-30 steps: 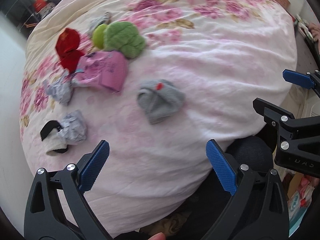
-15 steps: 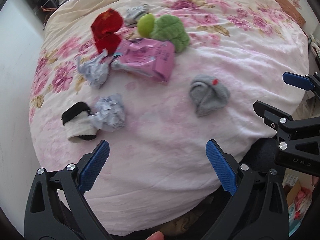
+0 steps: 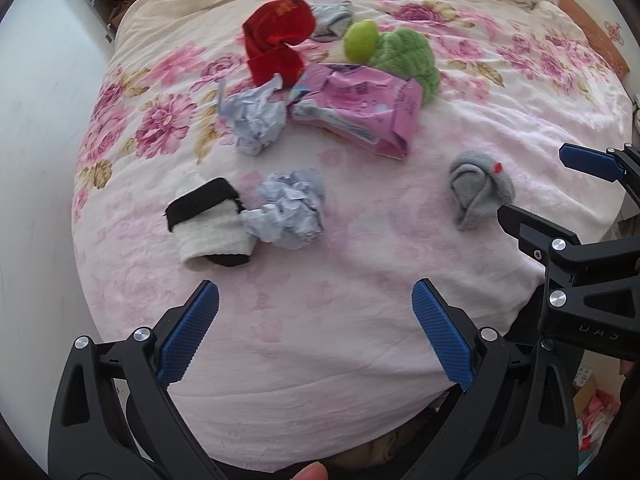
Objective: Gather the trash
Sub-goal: 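Return both grippers to the bed toward the white sock and paper ball, then grasp the white-black sock with the left gripper while the right grasps a crumpled paper ball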
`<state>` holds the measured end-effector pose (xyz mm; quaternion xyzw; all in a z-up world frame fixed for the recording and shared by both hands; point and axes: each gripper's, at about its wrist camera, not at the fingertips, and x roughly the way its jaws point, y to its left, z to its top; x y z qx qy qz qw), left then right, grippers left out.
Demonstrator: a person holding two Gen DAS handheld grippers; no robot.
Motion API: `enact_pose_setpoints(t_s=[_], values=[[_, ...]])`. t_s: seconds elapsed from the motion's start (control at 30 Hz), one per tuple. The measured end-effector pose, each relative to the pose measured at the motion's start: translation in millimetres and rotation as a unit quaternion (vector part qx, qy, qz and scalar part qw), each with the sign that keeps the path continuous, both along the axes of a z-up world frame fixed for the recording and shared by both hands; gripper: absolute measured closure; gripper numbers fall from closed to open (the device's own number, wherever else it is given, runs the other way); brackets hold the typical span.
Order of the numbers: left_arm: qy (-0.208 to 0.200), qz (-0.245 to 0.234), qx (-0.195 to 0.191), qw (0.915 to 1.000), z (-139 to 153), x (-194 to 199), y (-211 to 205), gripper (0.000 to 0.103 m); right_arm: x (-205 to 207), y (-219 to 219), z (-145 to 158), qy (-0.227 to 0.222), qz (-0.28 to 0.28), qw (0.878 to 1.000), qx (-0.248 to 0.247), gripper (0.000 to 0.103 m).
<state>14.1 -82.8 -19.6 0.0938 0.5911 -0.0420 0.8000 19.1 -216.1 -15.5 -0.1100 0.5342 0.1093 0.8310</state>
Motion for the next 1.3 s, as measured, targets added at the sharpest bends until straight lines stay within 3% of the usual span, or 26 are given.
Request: enact_pose_setpoints(t_s=[0.33,0.67,0.83,0.93,1.0,1.07,1.1,1.17,1.3], values=[[0.005,-0.005,-0.011,0.9999,-7,8,45,0.008,8,34,-4,0.005,0.027,1.0,0.001,0.017],[0.035,-0.035,0.012,0.9987,-50,37,79,0.008,16,68,-19,0.022,0.058,0.998,0.008,0.017],[0.06,-0.06,-0.003,0.9964,-76,59,89,0.006,21,84,-30,0.032,0.07,0.997,0.007,0.016],[0.057,-0.073,0.008,0.9957,-92,74,91,0.006,29,96,-40,0.04,0.079,0.996,0.005,0.016],[0.041,-0.073,-0.001,0.9965,-92,78,94,0.022,34,105,-47,0.048,0.089,0.995,0.006,0.016],[0.036,-0.089,-0.022,0.9951,-85,76,93,0.065,41,115,-55,0.059,0.102,0.993,0.009,0.016],[0.029,-0.092,-0.013,0.9953,-82,76,93,0.072,44,120,-58,0.063,0.107,0.992,0.008,0.016],[0.023,-0.091,-0.002,0.9956,-81,78,95,0.076,50,130,-65,0.073,0.123,0.99,0.011,0.016],[0.03,-0.093,-0.027,0.9948,-82,84,104,0.076,59,148,-75,0.088,0.147,0.985,0.021,0.016]])
